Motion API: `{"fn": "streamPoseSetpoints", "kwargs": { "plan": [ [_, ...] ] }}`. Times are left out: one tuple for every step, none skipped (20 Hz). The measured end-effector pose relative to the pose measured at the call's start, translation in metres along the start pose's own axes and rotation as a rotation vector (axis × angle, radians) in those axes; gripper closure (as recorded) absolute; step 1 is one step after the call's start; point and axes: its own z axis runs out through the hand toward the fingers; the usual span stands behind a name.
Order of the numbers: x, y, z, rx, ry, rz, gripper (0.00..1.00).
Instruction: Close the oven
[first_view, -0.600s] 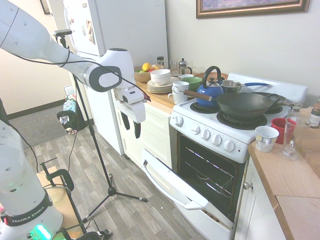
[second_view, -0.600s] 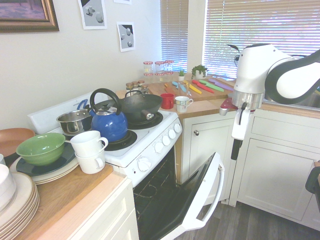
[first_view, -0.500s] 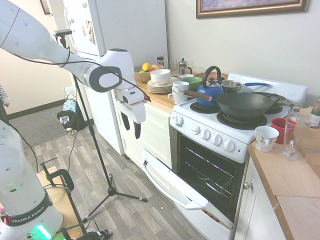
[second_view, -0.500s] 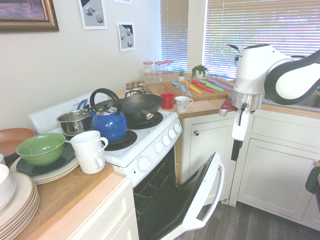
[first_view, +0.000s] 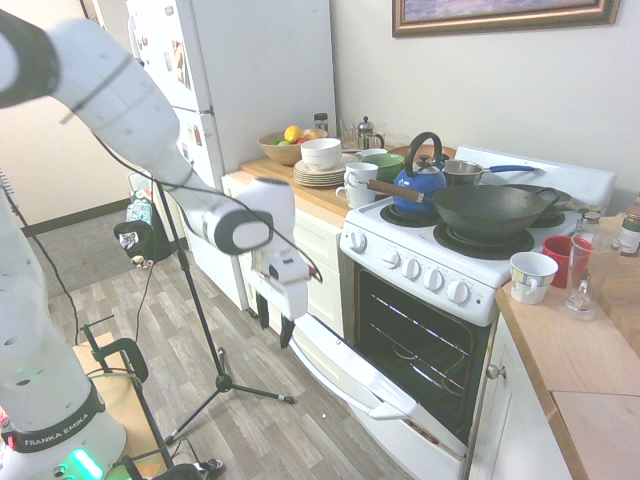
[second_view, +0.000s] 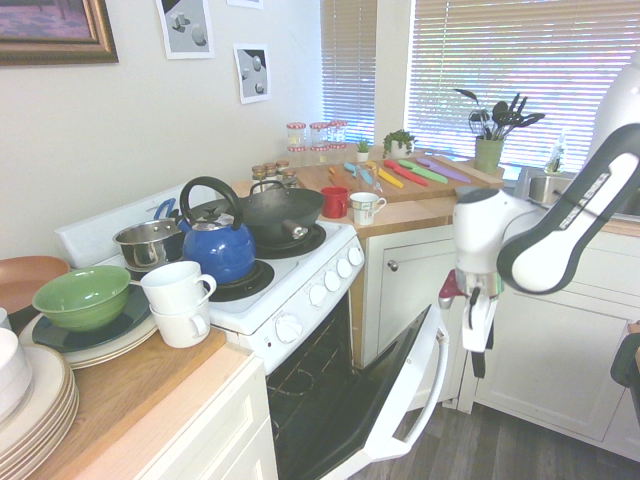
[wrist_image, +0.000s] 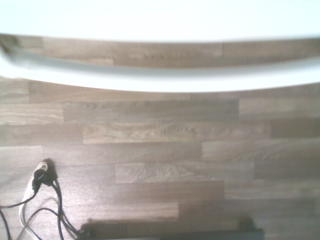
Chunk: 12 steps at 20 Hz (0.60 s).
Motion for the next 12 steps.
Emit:
{"fn": "streamPoseSetpoints", "kwargs": {
  "plan": [
    [0.002, -0.008, 0.012, 0.017, 0.011, -0.001, 0.00],
    [0.005, -0.014, 0.024, 0.030, 0.026, -0.006, 0.00],
    [0.008, -0.019, 0.034, 0.041, 0.033, 0.001, 0.00],
    [0.011, -0.024, 0.043, 0.059, 0.039, 0.012, 0.00],
    [0.016, -0.027, 0.050, 0.072, 0.049, 0.021, 0.00],
    [0.020, -0.030, 0.055, 0.088, 0.059, 0.029, 0.00],
    [0.024, -0.034, 0.060, 0.109, 0.071, 0.032, 0.00],
    [0.027, -0.037, 0.064, 0.126, 0.079, 0.034, 0.00],
    [0.029, -0.040, 0.066, 0.138, 0.087, 0.032, 0.00],
    [0.031, -0.044, 0.069, 0.146, 0.093, 0.029, 0.00],
    [0.032, -0.048, 0.070, 0.153, 0.098, 0.027, 0.00],
    [0.034, -0.052, 0.071, 0.163, 0.108, 0.027, 0.00]
  ]
}}
